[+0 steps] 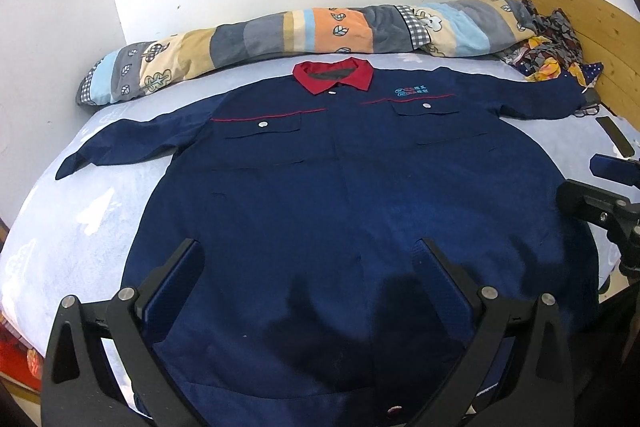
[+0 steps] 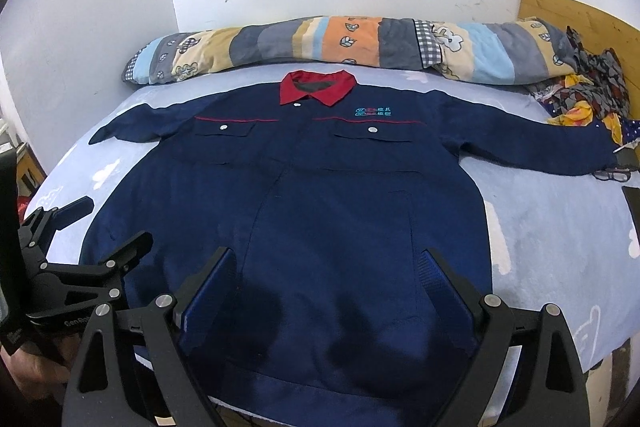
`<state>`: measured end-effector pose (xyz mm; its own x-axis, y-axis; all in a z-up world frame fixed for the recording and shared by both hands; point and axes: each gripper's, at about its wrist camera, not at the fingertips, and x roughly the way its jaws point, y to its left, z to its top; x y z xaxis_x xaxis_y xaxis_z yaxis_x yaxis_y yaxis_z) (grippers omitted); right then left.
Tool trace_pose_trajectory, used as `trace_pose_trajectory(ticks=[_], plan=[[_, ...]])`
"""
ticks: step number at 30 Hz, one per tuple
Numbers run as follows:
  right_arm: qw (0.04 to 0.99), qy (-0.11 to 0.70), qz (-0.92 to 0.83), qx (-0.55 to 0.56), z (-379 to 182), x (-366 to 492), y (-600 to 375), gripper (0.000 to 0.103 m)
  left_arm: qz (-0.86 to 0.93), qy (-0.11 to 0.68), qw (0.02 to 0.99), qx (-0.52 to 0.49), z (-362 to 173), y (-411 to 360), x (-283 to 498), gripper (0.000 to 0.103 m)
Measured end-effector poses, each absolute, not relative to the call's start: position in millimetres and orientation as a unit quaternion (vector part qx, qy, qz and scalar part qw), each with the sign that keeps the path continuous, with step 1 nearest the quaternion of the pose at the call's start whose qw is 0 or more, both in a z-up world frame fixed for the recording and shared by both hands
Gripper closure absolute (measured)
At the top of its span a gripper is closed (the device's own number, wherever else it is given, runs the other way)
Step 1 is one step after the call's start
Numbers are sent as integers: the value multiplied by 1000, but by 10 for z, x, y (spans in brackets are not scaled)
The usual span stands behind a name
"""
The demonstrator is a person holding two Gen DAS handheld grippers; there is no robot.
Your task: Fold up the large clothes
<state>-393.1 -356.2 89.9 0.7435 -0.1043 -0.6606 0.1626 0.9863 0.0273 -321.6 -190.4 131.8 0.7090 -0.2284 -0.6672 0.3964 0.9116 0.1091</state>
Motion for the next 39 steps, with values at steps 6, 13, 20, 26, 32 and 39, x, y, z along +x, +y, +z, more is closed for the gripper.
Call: trace_pose_trajectory(ticks=[6,13,20,26,32,39], plan=[[931,353,-75,49,893,-3930,-3596,9,-169,340,917,125,1291,-1897,-3248,0],[929,354,-79,71,889,-3937,-3693,9,-172,343,915,124,1279,-1885,-3215,0],[924,357,-82,114,867,-3962,-3861,9,-176,346,913,126,1261,-1875,-3177,0],[918,356,-84,150,874,-3977,-3996,9,-180,353,911,119,1275,-1893,-3143,0],[900,342,-88,255,872,-4077,-4460,9,-164,346,919,99,1386,-1893,-2807,0],[875,291,-136,361,1010,-4298,-5499,9,-136,353,920,100,1344,-2063,-2252,0]])
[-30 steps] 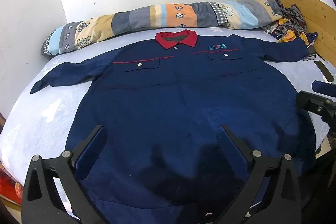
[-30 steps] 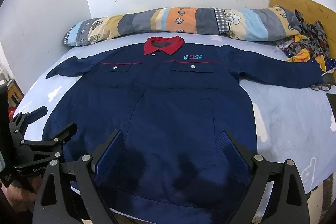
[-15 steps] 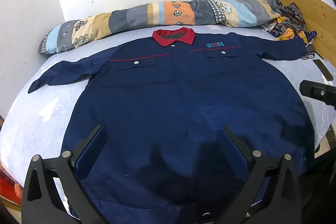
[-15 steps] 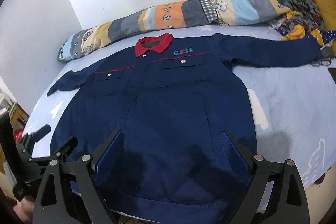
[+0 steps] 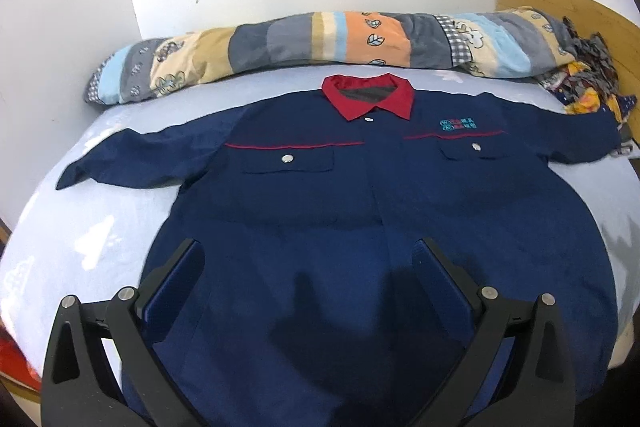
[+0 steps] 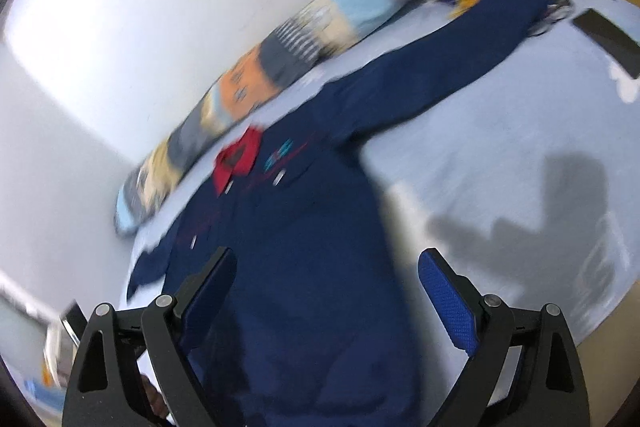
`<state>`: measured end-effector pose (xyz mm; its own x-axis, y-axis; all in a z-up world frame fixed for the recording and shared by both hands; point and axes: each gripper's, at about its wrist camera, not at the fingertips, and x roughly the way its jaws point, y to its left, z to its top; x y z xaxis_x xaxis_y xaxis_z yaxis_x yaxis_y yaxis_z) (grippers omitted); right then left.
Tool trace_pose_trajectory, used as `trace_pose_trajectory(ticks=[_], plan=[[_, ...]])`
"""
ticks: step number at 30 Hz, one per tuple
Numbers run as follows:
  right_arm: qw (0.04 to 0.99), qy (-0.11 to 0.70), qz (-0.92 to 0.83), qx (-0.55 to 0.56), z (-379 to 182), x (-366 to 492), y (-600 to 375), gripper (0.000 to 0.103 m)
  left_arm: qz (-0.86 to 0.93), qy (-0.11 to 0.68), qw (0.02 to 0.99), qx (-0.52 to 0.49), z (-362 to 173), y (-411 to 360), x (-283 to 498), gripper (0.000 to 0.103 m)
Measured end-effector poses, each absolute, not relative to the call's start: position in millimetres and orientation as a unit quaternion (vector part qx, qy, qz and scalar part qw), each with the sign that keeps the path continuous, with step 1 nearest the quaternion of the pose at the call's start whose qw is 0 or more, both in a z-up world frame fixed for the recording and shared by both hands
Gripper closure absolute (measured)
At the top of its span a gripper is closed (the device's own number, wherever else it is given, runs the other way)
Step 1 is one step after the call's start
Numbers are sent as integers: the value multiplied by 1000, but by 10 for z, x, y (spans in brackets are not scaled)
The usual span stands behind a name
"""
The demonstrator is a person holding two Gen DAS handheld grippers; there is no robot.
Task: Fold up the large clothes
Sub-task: 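Move the right tool to the jacket sleeve cuff and close on it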
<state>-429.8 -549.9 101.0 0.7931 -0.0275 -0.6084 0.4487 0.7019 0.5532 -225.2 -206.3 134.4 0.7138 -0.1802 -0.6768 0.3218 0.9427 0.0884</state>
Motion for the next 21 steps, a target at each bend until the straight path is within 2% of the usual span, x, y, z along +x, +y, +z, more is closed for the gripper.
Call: trace_pose_trajectory(ticks=[3,9,15,17,18,19,21], plan=[[867,283,-175,370,1041,-4382,-5962,9,-143,362,916,93,1334,-2160,-2151,0],[834,273,-241,414,988,-4498,-6929,9,-156,328,923,131,1412,-2455,-2054,0],[795,203,-263,507,910,-4546,-7831,9,-169,342,913,147,1325,-2565,-1937,0],[788,192,-266,522,875,-4485,-8083,15,-169,350,910,143,1307,-2554,-1911,0],[787,186,-262,526,864,-4457,-8168,21,-170,353,910,140,1306,-2549,-1907,0],[787,182,-261,529,855,-4394,-8271,31,-171,355,909,137,1307,-2550,-1899,0],[785,180,-267,529,843,-4291,-8424,34,-170,357,908,136,1300,-2555,-1893,0]])
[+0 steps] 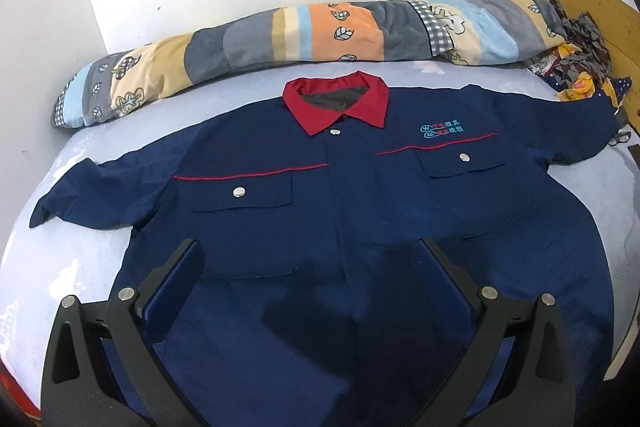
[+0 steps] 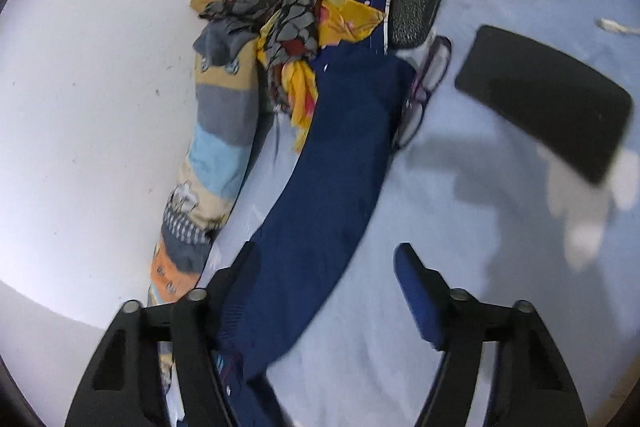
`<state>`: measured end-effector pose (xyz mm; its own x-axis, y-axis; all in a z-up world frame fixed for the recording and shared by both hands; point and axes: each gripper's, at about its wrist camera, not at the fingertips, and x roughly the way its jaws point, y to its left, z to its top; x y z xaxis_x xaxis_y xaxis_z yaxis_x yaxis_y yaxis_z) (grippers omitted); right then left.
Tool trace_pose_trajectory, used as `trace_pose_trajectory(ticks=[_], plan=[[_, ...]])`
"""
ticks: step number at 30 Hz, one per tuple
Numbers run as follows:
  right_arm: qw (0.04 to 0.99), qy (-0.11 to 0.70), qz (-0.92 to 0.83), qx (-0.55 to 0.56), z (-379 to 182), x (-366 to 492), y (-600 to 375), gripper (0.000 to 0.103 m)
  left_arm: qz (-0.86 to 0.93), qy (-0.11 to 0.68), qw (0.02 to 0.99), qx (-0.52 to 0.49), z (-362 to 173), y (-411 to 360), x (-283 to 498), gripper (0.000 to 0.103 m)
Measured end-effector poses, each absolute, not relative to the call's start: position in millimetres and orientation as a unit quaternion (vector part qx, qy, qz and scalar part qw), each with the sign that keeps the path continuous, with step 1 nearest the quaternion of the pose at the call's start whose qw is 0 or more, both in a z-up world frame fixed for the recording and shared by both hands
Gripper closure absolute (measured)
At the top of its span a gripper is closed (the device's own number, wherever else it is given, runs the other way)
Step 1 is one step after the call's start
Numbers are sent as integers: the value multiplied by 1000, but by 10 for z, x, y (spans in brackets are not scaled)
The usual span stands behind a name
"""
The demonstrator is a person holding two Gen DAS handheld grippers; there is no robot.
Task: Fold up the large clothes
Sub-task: 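Move the right tool to the jacket sleeve cuff and close on it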
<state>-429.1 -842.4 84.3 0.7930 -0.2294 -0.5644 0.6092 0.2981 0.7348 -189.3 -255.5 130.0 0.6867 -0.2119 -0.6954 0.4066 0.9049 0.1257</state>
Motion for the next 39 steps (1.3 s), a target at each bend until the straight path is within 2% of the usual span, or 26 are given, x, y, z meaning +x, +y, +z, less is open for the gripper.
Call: trace_pose_trajectory(ticks=[3,5,7,16,27,28,29,30,39], plan=[[787,180,-270,525,796,-4090,-8629,41,-169,361,906,140,1272,-2578,-1893,0],[787,183,-274,522,746,-3981,-8755,54,-170,365,904,145,1243,-2606,-1887,0],[787,191,-282,515,696,-3883,-8867,61,-173,370,900,150,1214,-2630,-1872,0],[773,231,-355,472,673,-3661,-9410,59,-178,372,895,172,1137,-2663,-1889,0],[750,242,-370,492,306,-3533,-9771,59,-181,379,890,176,1082,-2718,-1890,0],[754,240,-366,490,269,-3518,-9781,65,-181,379,890,177,1076,-2727,-1889,0],[758,235,-367,485,265,-3522,-9772,80,-182,380,889,177,1074,-2733,-1888,0],[765,225,-370,477,281,-3535,-9749,85,-183,380,889,177,1075,-2736,-1890,0],[812,180,-347,433,868,-3552,-9375,89,-182,378,892,166,1125,-2695,-1905,0]])
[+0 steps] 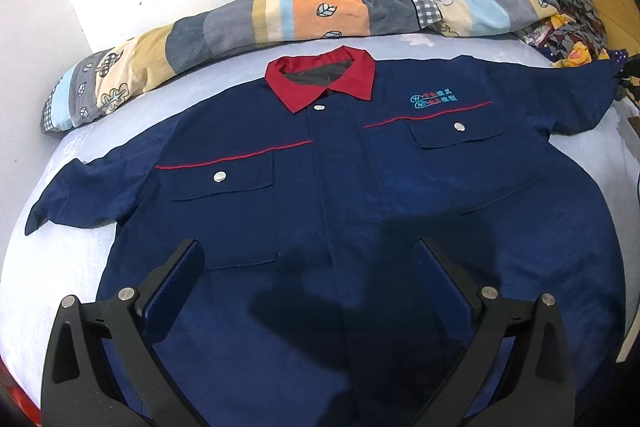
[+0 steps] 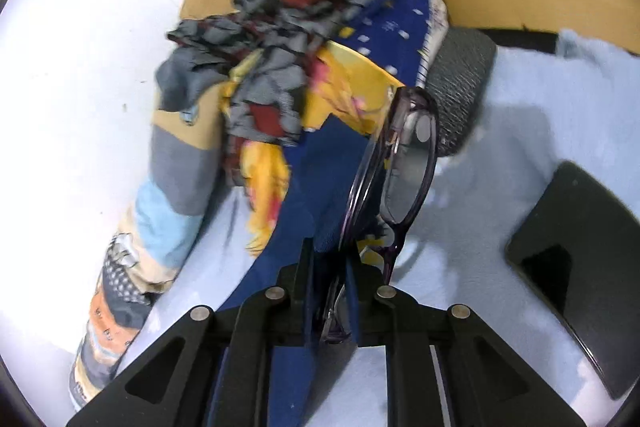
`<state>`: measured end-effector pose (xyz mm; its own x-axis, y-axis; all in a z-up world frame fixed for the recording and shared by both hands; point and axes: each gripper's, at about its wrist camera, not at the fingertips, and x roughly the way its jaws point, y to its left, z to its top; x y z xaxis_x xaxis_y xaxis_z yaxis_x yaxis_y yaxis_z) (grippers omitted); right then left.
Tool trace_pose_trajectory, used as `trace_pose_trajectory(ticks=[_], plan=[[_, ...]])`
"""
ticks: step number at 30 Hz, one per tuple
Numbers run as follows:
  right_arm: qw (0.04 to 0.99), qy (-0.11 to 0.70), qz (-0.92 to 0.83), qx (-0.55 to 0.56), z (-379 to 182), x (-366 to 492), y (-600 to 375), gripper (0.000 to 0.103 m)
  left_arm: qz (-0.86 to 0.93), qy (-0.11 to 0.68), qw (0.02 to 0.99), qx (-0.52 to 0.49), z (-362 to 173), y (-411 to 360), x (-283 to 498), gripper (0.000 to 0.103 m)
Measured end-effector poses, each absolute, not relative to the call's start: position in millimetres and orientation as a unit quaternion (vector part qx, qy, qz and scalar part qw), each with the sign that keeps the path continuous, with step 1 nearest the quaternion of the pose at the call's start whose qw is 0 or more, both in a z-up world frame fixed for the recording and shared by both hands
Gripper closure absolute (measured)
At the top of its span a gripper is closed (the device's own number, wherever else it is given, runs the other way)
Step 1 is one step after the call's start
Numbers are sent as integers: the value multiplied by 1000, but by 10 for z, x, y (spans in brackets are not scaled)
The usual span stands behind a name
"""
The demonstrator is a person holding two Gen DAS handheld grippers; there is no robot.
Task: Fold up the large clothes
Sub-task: 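Move the right tool to the jacket sleeve cuff and close on it, then lift the sleeve with the right tool and carry it across the jacket body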
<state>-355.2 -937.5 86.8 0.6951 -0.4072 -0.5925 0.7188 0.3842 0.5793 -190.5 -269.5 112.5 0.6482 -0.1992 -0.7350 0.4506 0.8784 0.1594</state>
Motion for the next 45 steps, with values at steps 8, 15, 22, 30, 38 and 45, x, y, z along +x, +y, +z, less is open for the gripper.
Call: trace_pose_trajectory(ticks=[8,15,22,30,38,45], plan=[[821,175,-311,445,1192,-3686,-9155,89,-184,370,897,155,1199,-2634,-1938,0],[790,250,-402,390,1146,-3814,-9111,70,-192,372,898,136,1263,-2553,-1955,0],[756,276,-439,400,1058,-4062,-9126,46,-195,382,896,118,1271,-2507,-1911,0],[775,236,-335,482,778,-3824,-9028,46,-193,392,892,116,1221,-2528,-1895,0],[729,245,-382,513,389,-3551,-9249,51,-189,396,889,129,1158,-2571,-1880,0],[739,221,-396,498,340,-3464,-9506,96,-187,402,886,135,1110,-2595,-1850,0]])
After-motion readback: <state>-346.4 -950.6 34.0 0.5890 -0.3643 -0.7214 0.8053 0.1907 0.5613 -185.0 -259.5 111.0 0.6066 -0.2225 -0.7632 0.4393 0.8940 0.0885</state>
